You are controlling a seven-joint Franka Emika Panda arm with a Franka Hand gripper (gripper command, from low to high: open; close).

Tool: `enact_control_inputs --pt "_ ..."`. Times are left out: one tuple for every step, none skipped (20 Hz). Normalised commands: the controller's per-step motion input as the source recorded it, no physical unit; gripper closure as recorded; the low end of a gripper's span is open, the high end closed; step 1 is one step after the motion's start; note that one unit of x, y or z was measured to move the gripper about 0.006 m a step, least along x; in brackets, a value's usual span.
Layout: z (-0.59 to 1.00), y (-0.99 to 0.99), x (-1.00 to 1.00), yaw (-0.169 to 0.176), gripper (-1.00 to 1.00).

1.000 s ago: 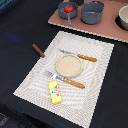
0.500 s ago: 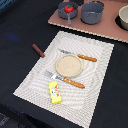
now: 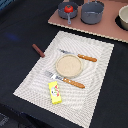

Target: Interact with the objects in diverse but meaningful ways.

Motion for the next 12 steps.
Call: enact_control_inputs --pt "0.00 0.26 0.07 0.000 -1.00" --pt "0.00 0.23 0.07 0.000 -1.00" --pt "0.00 0.21 0.06 0.000 -1.00" --pt "0.12 0.13 0.07 0.000 -1.00" --pt "0.14 0.00 0.01 0.000 -1.00" --pt "0.26 -0.13 0.00 0.000 -1.00" --pt "0.40 -0.29 0.00 0.000 -1.00" --pt "0.55 -0.46 -0.07 0.000 -1.00" --pt "0.62 -0.69 -0.11 0.000 -1.00" --pt "0.65 -0.91 -0.05 0.000 -1.00" --pt "0.66 -0.94 -0.02 0.000 -1.00" --pt "0.65 -0.96 0.00 0.000 -1.00"
